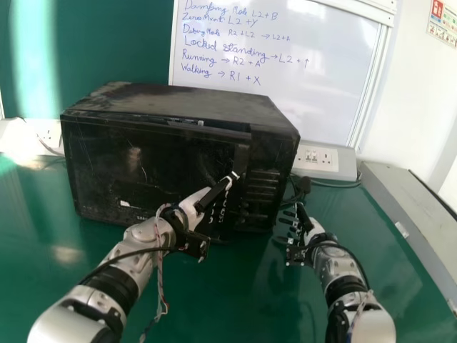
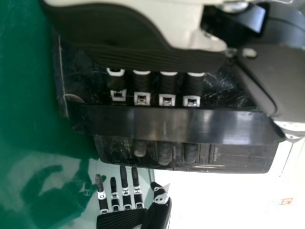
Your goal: Open the door of oven
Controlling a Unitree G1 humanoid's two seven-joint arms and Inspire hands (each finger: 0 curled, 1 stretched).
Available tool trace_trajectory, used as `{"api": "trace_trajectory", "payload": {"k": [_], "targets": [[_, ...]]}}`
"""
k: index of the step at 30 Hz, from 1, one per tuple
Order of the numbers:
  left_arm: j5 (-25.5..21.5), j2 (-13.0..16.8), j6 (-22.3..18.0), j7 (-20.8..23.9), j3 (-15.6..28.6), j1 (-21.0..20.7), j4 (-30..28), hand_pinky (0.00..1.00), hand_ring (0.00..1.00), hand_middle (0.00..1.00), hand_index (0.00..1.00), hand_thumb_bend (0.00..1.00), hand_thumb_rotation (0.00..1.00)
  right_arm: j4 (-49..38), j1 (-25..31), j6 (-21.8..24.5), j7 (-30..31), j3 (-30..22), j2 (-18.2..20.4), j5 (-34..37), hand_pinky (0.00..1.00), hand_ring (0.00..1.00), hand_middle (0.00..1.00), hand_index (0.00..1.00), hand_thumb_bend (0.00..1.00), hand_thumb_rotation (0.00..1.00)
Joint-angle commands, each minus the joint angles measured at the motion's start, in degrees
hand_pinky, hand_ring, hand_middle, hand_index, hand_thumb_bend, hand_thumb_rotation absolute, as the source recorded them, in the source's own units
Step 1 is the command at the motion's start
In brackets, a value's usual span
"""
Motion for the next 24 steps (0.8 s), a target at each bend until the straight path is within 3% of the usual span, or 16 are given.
{"api": "trace_trajectory", "payload": {"k": [1,5,12,13,15,16,24], "targets": [[0.8,-2.2,-0.9,-0.6,-1.0,-1.6,-0.3,0.11,0.18,0.29,0.53,0.56,0.06,-0.2,-0.4,-0.3,0.1,0.2,0.1,-0.1,0.52,0.6,0.75,0.82,0.52,0.4],[2.1,-2.7,-1.0,0.8,-2.0,-1.8,-0.4,0.08,0.16,0.26,0.48,0.51,0.06,-0.2,-0.4,-0.3,0.3,0.4,0.0,-0.2,0.55,0.63,0.77,0.83,0.52,0.39],[2.5,-3.4,-1.2,2.6,-2.3,-1.7,-0.6,0.08,0.13,0.21,0.47,0.51,0.05,-0.3,-0.3,-0.6,0.0,0.9,0.1,-0.4,0.52,0.6,0.73,0.82,0.53,0.4],[2.7,-3.4,-1.3,2.7,-2.6,-1.6,-0.5,0.08,0.14,0.22,0.47,0.51,0.05,-0.3,-0.4,-0.5,0.2,0.9,0.0,-0.4,0.53,0.61,0.75,0.83,0.52,0.4],[2.7,-3.4,-1.0,2.9,-2.6,-1.6,-0.5,0.14,0.22,0.42,0.47,0.52,0.01,-0.3,-0.5,-0.2,0.1,0.7,0.0,-0.1,0.55,0.62,0.76,0.83,0.52,0.4],[2.5,-3.5,-1.1,2.7,-2.6,-1.5,-0.5,0.16,0.23,0.45,0.47,0.52,0.01,-0.2,-0.5,0.0,0.0,0.5,0.1,0.2,0.54,0.62,0.76,0.83,0.52,0.39],[0.9,-3.9,-3.5,0.2,-1.7,-0.4,-1.0,0.06,0.12,0.47,0.48,0.52,0.0,-0.2,-0.6,0.0,0.1,0.6,0.1,0.1,0.51,0.6,0.73,0.84,0.5,0.41]]}}
